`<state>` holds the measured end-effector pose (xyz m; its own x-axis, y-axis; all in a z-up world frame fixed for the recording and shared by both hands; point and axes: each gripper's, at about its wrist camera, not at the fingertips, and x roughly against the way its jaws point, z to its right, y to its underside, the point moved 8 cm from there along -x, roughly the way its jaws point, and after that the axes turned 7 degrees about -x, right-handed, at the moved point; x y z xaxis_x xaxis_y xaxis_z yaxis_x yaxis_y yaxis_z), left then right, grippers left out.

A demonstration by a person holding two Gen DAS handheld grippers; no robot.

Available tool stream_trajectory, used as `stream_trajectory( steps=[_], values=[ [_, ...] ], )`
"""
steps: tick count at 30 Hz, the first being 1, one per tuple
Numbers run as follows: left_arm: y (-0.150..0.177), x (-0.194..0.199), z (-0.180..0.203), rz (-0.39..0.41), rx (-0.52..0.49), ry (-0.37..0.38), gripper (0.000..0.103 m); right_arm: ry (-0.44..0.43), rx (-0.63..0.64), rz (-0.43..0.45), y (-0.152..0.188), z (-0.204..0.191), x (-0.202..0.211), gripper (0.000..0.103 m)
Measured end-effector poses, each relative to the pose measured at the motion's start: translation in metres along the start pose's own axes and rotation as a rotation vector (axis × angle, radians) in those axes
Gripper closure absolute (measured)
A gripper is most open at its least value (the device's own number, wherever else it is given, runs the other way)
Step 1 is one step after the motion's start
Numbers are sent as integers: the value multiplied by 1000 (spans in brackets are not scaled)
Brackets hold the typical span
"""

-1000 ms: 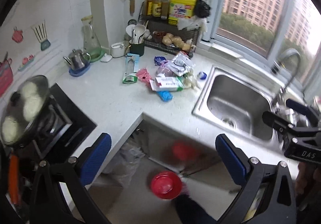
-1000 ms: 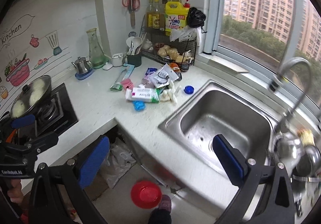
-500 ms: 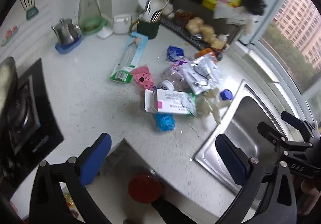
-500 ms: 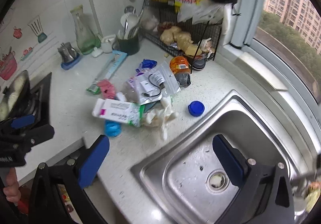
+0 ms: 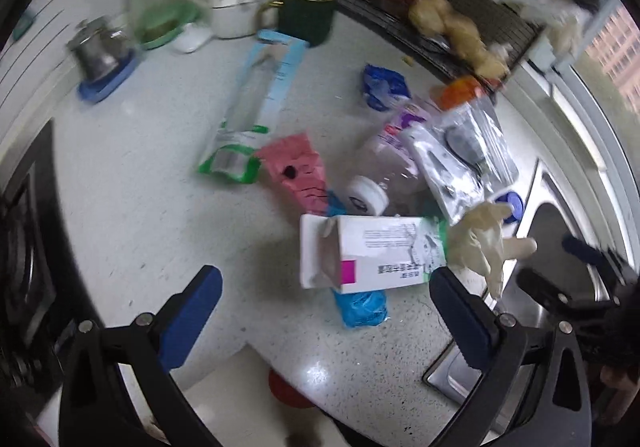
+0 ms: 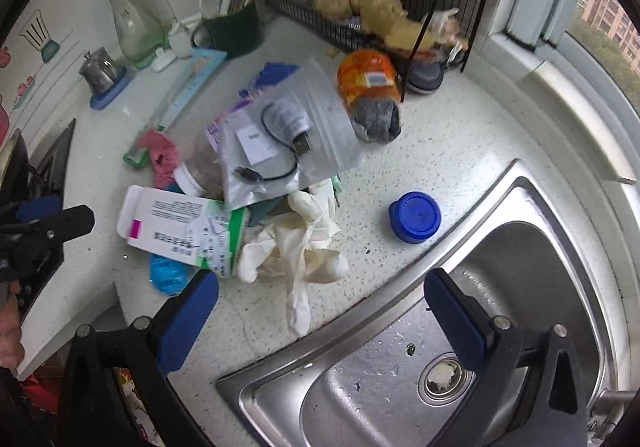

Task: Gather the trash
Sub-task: 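Move both tools toward the trash pile beside the sink, then grasp the white-and-green box with the left tool while the right tool grasps the white gloves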

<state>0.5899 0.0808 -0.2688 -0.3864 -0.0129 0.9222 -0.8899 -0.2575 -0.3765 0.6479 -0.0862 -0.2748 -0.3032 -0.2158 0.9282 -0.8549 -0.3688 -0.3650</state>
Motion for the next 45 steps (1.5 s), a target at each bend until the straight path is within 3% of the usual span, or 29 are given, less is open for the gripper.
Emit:
stream_trajectory(
  steps=[7,10,12,15,19,25,27,30,37,41,43,45],
  values=[
    [-12,-29,27,-36,-208,-42,0,-9,9,-54,1,8,-23,0],
    [-19,-35,40,-31,-377,-10,0,-21,25,-65,1,10,-25,0],
    [-23,-40,46,-35,-498,-27,0,-23,37,-62,-3,9,-28,0],
    [-25,-48,52,-52,-615,-12,0,-40,29,-69,-4,11,-32,0],
    [-22,-62,55,-86,-754,-1,0,-57,33,-100,-4,8,-42,12],
    [-24,-84,52,-117,-812,0,2,-90,11,-128,-6,4,-52,17],
    [-24,-86,55,-122,-805,37,10,-100,5,-130,-8,0,-54,21],
    [-22,-87,55,-124,-807,57,10,-117,2,-144,-10,-7,-60,22],
    [0,-99,59,-191,-853,112,10,-155,-8,-180,-10,-24,-73,45],
    [9,-109,58,-197,-879,93,10,-166,-9,-185,-10,-32,-77,50],
    [15,-111,60,-197,-891,90,13,-169,-12,-183,-11,-33,-77,55],
    [23,-108,61,-196,-879,105,28,-170,-11,-178,-11,-34,-76,60]
  ],
)
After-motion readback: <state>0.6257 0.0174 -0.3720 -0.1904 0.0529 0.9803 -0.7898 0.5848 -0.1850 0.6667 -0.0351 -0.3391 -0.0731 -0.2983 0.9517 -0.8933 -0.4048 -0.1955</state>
